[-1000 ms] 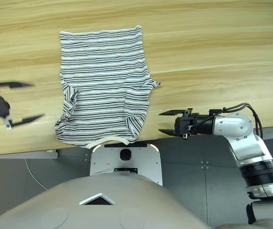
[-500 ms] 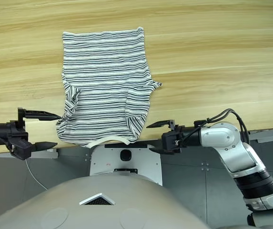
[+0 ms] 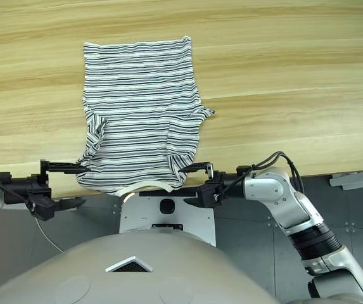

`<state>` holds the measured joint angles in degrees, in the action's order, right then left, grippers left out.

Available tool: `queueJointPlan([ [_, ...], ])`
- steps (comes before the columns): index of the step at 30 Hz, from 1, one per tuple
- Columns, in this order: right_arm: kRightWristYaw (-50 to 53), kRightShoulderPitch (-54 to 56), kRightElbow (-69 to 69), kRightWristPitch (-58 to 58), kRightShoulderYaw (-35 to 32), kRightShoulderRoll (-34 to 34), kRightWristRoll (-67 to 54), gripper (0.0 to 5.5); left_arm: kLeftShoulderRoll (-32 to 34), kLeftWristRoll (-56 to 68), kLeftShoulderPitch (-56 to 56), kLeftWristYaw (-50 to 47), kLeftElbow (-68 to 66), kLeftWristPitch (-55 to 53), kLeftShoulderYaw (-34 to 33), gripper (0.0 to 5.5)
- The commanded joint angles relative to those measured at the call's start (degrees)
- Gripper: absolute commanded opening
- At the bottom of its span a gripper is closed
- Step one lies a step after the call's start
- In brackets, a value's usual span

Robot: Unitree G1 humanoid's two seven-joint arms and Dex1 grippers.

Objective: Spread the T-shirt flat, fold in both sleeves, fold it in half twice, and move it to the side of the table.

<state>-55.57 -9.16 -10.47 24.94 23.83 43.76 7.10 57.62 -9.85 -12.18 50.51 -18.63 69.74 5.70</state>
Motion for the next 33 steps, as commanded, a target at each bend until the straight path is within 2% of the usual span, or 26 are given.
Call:
queueJointPlan([
  [1, 1.9, 1.4, 1.4, 1.1, 0.6, -1.7, 1.6, 4.32, 0.8, -2.1, 2.8, -2.7, -5.6, 3.1, 1.3, 5.50],
  [8, 3.5, 2.8, 3.4, 2.5, 2.1, -3.4, 3.1, 4.32, -1.9, -6.8, 4.6, -5.8, -9.1, 4.1, 6.8, 5.50],
  [17, 3.9, 3.4, 4.6, 3.8, 3.1, -3.7, 3.3, 2.67, -0.9, -7.5, 3.2, -7.2, -5.6, 2.1, 13.1, 5.50],
  [24, 3.9, 3.6, 5.5, 4.2, 3.8, -3.9, 3.1, 1.46, 1.1, -7.0, 1.6, -5.0, -2.6, -4.1, 16.7, 5.50],
  [30, 4.0, 3.4, 5.4, 4.2, 4.4, -4.0, 3.1, 0.40, 0.1, -6.6, 2.7, -6.1, -2.3, -6.3, 16.9, 5.50],
  [33, 4.0, 3.3, 5.4, 4.2, 4.6, -4.0, 3.1, 0.12, -0.7, -6.1, 3.0, -7.3, -2.1, -5.4, 16.7, 5.50],
])
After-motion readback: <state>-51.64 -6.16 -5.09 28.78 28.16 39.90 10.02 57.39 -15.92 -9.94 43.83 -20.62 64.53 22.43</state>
